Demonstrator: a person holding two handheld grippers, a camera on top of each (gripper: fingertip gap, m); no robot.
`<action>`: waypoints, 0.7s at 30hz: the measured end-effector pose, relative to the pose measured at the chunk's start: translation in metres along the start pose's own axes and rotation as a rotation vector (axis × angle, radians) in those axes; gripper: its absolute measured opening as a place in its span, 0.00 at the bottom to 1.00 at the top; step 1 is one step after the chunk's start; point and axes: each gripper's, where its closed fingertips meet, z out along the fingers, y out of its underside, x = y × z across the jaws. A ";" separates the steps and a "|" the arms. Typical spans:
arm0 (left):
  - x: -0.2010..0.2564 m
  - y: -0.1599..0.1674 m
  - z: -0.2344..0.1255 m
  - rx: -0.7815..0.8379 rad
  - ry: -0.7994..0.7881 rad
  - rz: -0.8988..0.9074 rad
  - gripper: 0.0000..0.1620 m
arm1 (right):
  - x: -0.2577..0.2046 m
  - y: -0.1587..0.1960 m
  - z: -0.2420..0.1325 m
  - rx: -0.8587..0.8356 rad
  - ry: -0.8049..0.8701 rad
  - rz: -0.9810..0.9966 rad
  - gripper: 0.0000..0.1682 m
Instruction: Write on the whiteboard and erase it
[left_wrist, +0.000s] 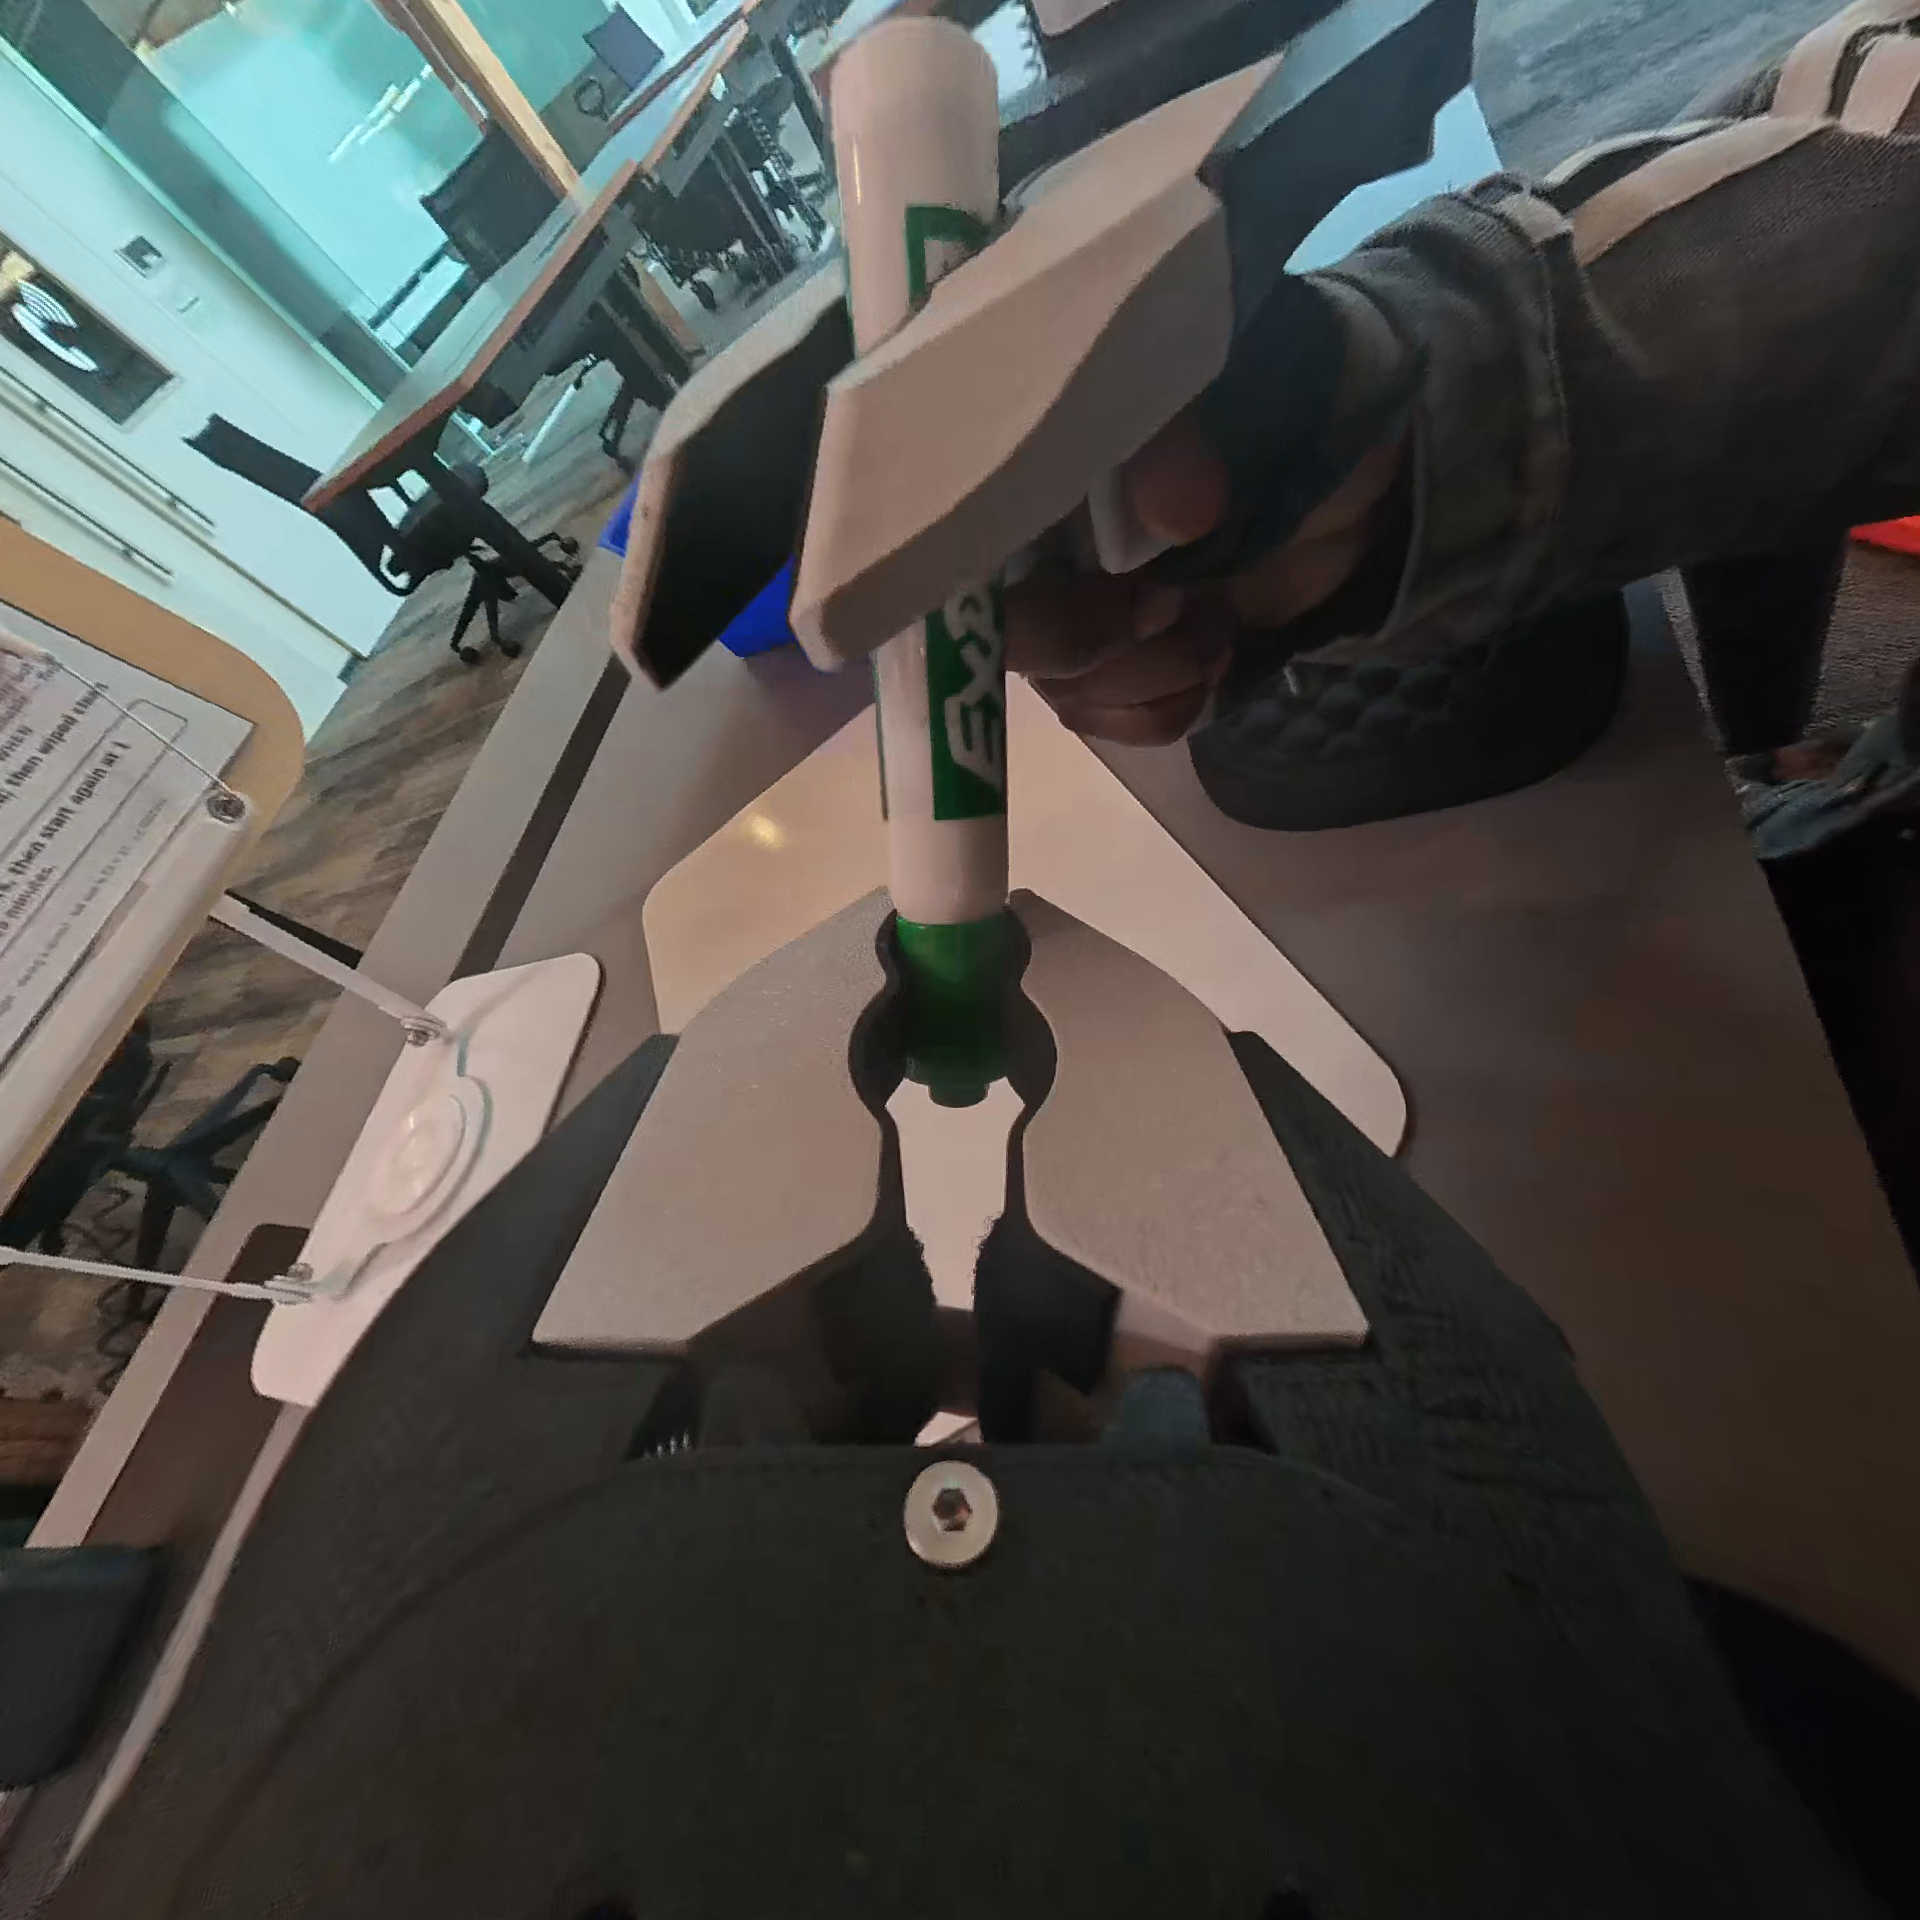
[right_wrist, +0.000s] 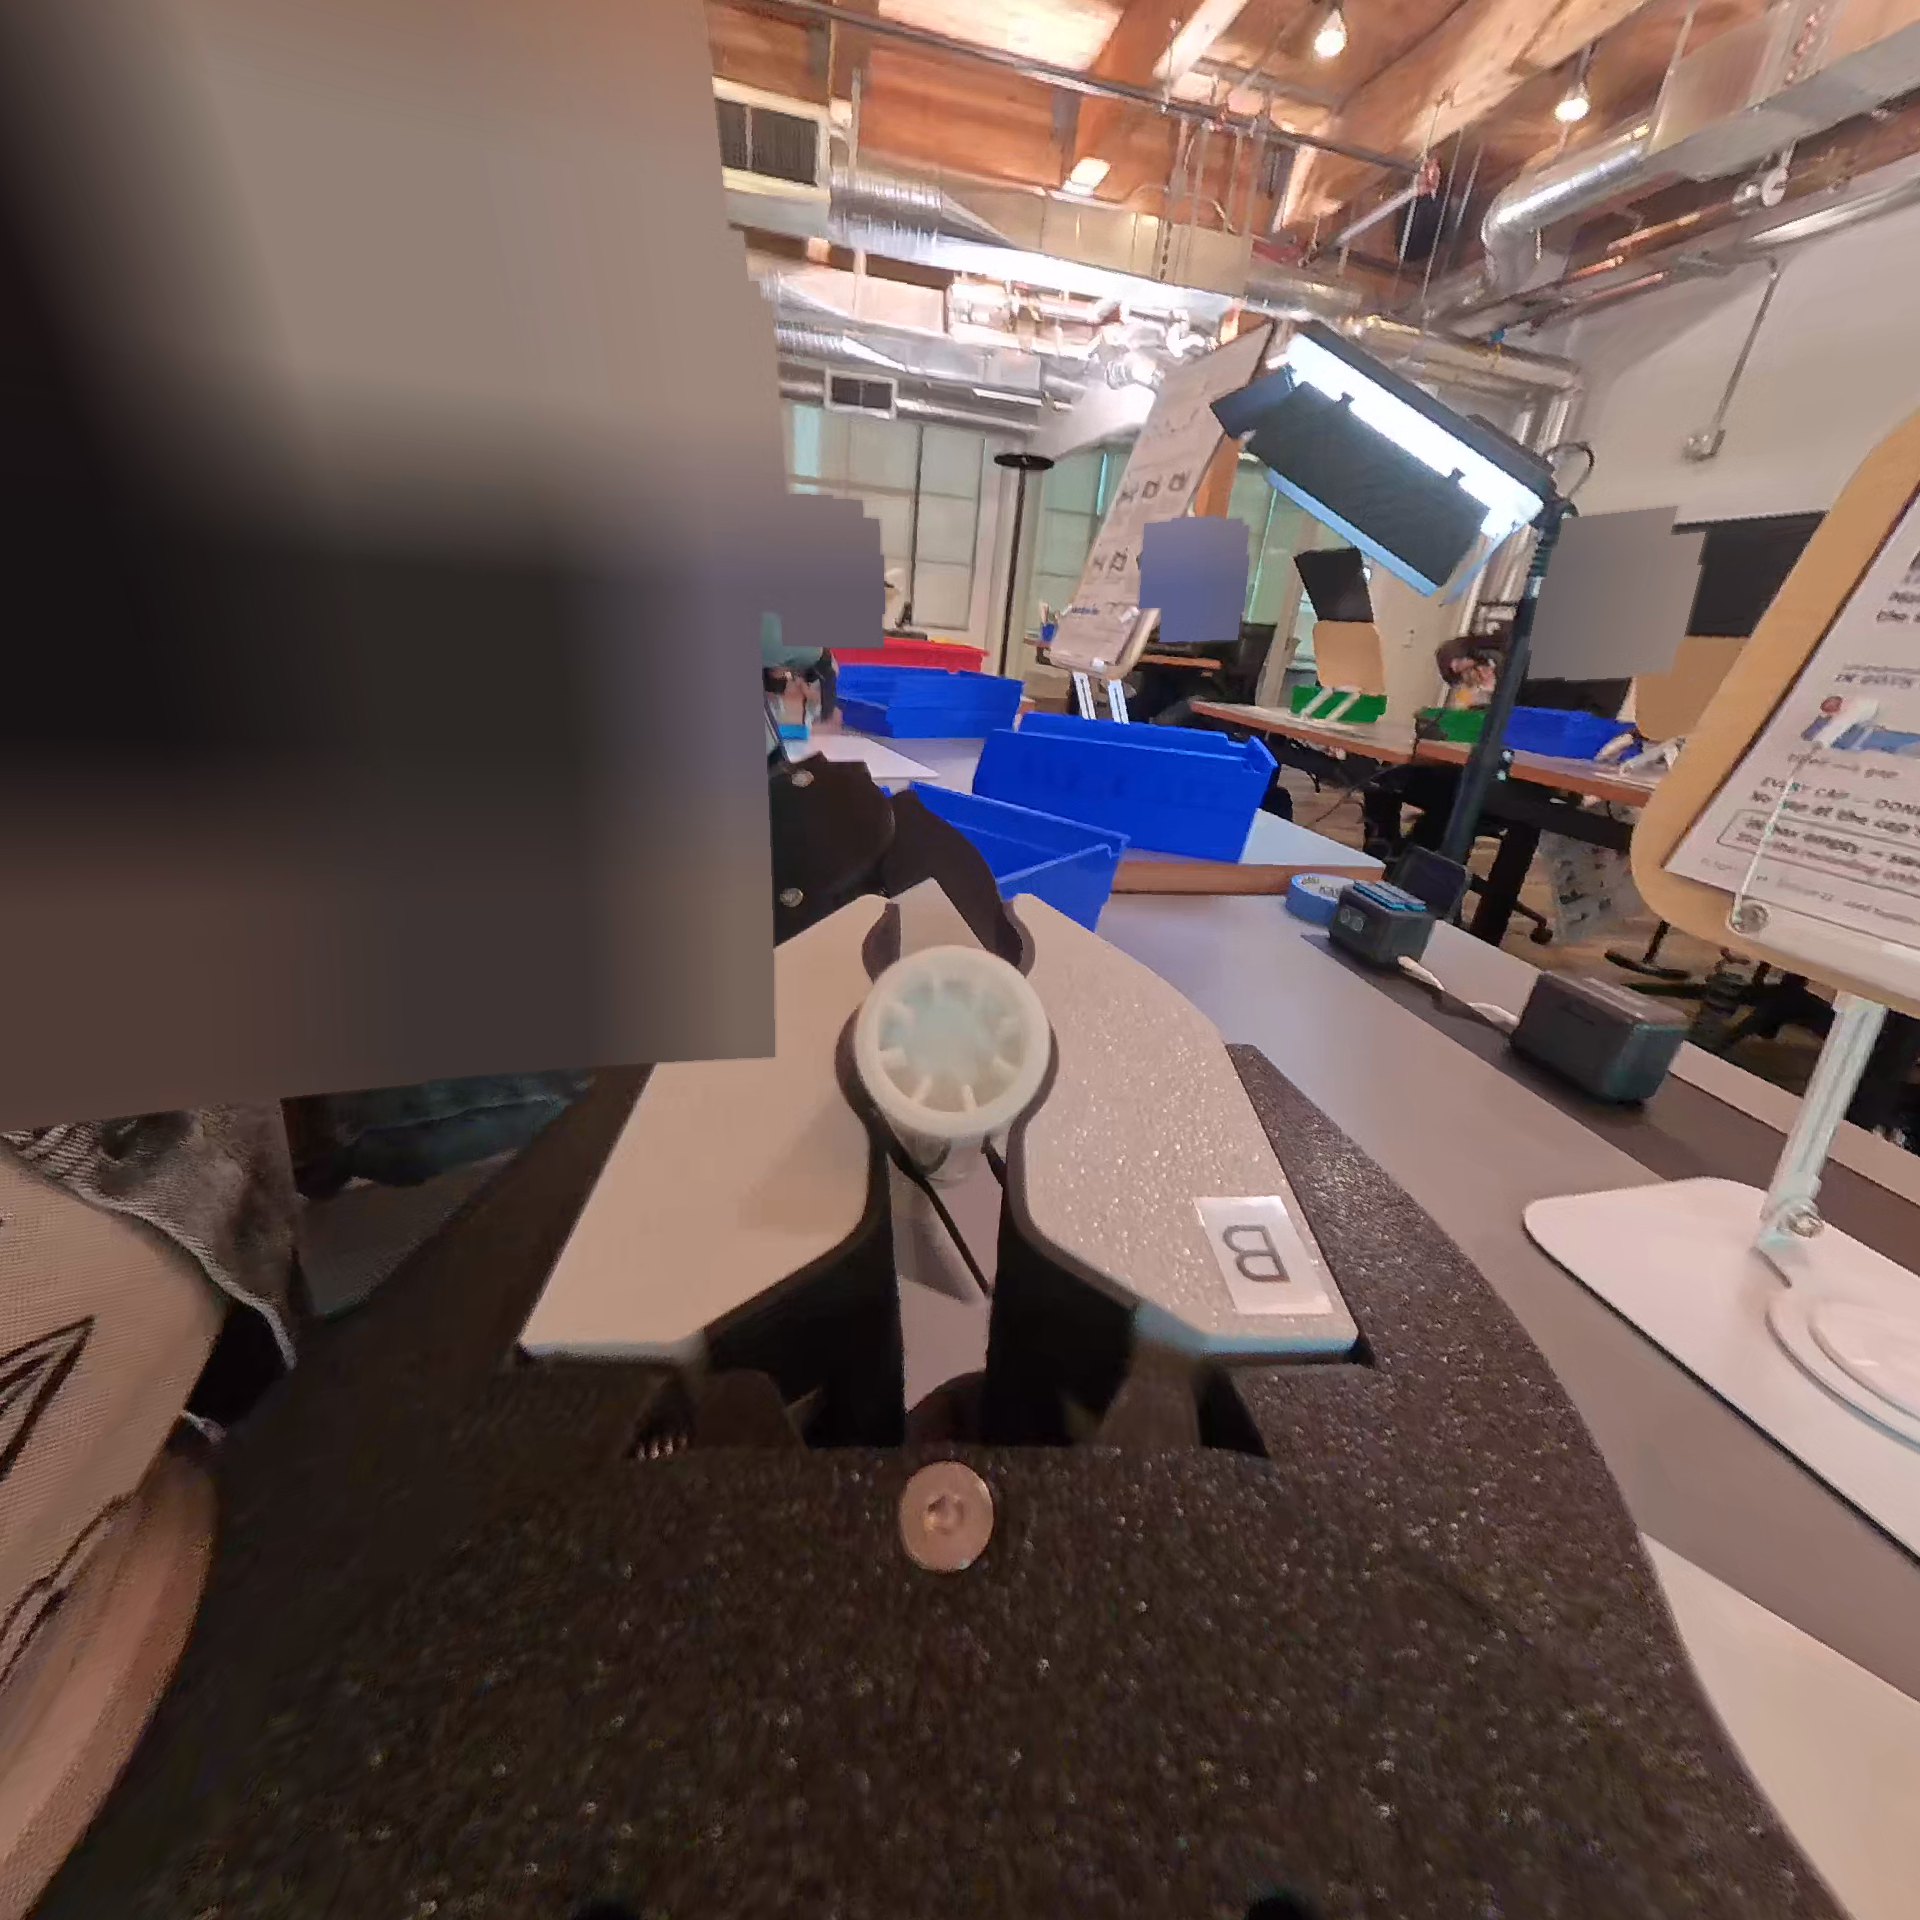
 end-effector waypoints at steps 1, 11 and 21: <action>-0.001 0.003 0.001 -0.019 0.000 -0.004 0.09 | 0.003 0.003 0.001 -0.014 0.014 -0.010 0.11; -0.005 -0.003 0.005 0.103 0.078 -0.041 0.09 | 0.003 -0.006 0.006 -0.069 0.052 -0.118 0.10; -0.023 -0.049 -0.006 0.278 0.122 -0.087 0.09 | 0.009 -0.051 0.006 -0.080 0.035 -0.085 0.09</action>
